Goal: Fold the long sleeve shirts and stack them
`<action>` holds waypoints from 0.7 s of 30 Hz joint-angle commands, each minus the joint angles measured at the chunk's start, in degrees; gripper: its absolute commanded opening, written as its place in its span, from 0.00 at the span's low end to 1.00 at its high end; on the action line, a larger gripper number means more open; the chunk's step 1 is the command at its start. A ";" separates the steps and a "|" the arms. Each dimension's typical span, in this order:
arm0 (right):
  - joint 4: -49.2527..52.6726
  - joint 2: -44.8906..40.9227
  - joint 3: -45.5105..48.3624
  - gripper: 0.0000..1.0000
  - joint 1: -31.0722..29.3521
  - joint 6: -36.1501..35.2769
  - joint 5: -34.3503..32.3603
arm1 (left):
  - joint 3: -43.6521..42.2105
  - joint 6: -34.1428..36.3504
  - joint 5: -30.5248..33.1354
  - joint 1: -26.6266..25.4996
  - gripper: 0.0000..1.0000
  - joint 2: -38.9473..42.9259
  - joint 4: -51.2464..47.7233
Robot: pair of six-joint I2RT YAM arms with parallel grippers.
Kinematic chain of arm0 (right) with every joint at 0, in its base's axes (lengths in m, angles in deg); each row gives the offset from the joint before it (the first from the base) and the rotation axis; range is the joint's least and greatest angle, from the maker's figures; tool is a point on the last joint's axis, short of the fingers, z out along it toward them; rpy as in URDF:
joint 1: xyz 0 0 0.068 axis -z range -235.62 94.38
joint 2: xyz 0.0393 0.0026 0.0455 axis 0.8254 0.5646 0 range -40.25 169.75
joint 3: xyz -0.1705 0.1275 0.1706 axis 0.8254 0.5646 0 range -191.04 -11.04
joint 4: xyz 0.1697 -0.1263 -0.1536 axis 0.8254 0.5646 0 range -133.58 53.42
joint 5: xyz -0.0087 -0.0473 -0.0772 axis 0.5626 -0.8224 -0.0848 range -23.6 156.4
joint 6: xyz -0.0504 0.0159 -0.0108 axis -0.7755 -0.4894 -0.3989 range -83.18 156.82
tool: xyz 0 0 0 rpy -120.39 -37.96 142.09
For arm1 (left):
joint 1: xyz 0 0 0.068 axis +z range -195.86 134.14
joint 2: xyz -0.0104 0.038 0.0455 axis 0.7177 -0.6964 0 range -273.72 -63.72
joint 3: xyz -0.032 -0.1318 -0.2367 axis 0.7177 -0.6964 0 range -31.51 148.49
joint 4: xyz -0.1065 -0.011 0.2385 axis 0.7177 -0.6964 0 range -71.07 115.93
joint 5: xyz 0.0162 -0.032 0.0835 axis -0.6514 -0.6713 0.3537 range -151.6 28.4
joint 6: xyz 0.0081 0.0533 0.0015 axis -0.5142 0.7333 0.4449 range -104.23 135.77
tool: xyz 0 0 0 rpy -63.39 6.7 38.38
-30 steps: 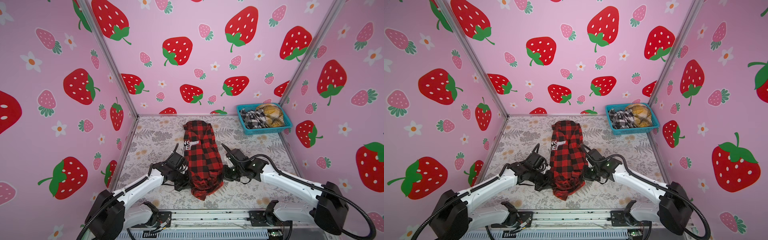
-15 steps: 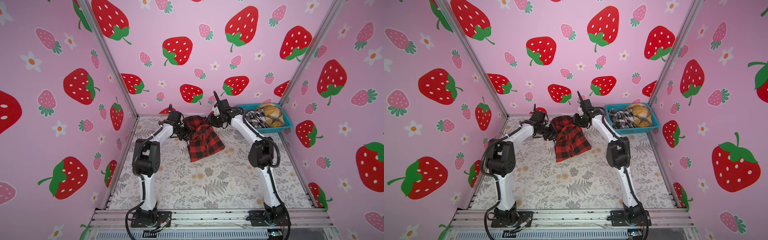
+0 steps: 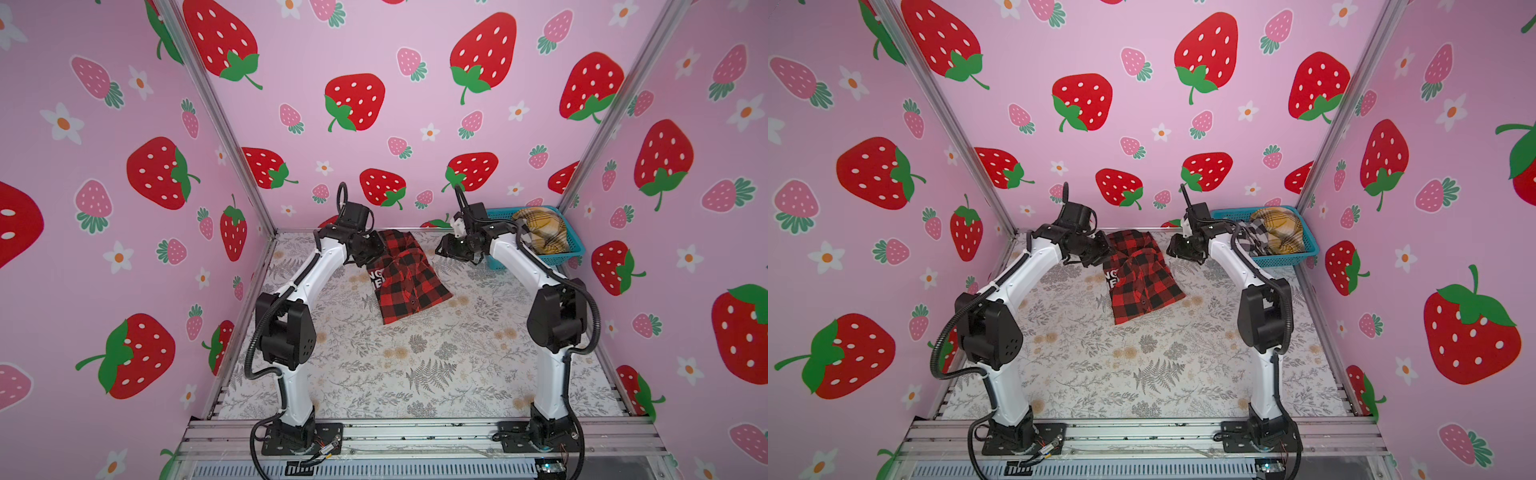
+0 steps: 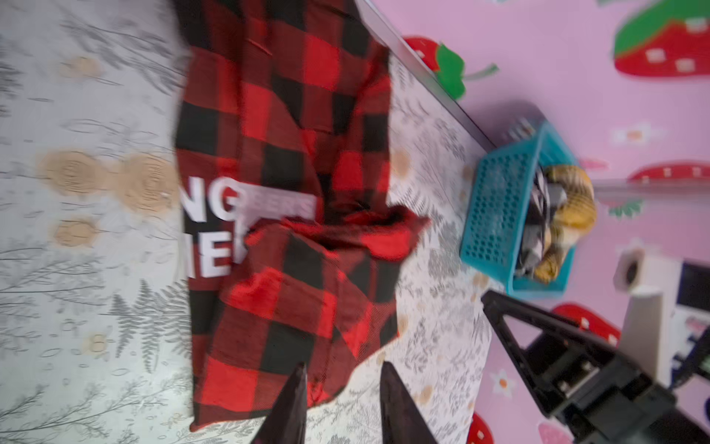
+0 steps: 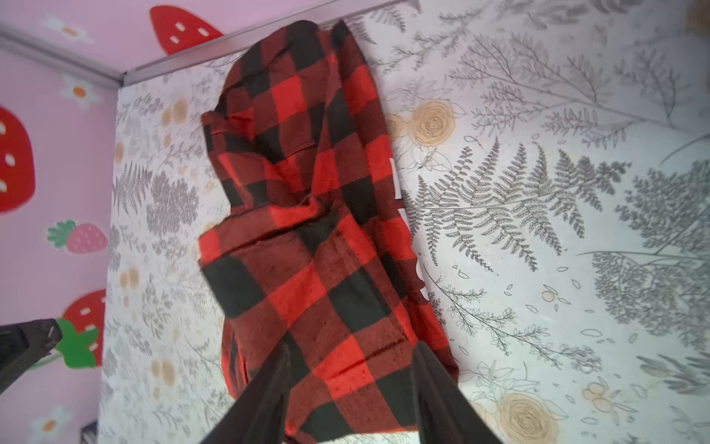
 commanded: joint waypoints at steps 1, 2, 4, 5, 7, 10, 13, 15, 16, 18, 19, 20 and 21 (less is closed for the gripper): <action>-4.01 1.79 4.20 0.43 -1.45 -2.42 0.12 | -2.55 -2.58 -5.21 -2.50 0.25 -6.16 4.00; -4.49 2.19 4.67 0.41 -1.83 -2.81 0.14 | -1.49 -2.65 -7.17 -3.12 0.25 -7.78 5.11; -5.26 3.53 5.14 0.38 -2.25 -3.02 -0.20 | 1.98 -2.55 -9.24 -3.87 0.25 -11.45 4.62; -5.49 4.51 5.10 0.37 -2.30 -3.10 -0.25 | 4.12 -2.40 -10.05 -3.90 0.24 -13.71 4.03; -6.07 6.12 5.60 0.36 -2.41 -3.20 -1.11 | 7.91 -1.38 -9.15 -3.73 0.24 -17.10 2.00; -7.18 7.63 8.41 0.34 -2.39 -2.55 -3.37 | 12.02 -0.54 -8.21 -2.44 0.24 -21.86 -0.54; -8.96 7.13 14.28 0.31 -2.56 -1.17 -4.49 | 13.61 0.93 -7.34 -1.86 0.25 -24.82 -3.88; -11.24 4.78 20.32 0.30 -2.97 0.30 -4.64 | 10.91 1.99 -6.63 -2.00 0.27 -24.36 -3.99; -12.35 3.49 23.21 0.30 -3.27 0.79 -4.64 | 9.02 2.25 -6.59 -2.05 0.29 -23.84 -3.59; -14.40 -0.19 29.81 0.29 -4.41 2.27 -4.70 | 3.78 2.66 -7.09 -2.13 0.31 -21.90 -2.01; -14.91 -1.63 32.18 0.27 -5.02 2.86 -4.28 | 1.29 3.02 -7.51 -2.22 0.33 -20.82 -1.36; -15.48 -3.62 35.27 0.26 -6.02 3.63 -3.97 | -1.48 3.51 -7.73 -2.44 0.34 -19.42 -0.63; -15.69 -5.81 38.09 0.26 -7.19 4.40 -4.14 | -4.57 4.09 -7.91 -2.69 0.34 -17.86 -0.17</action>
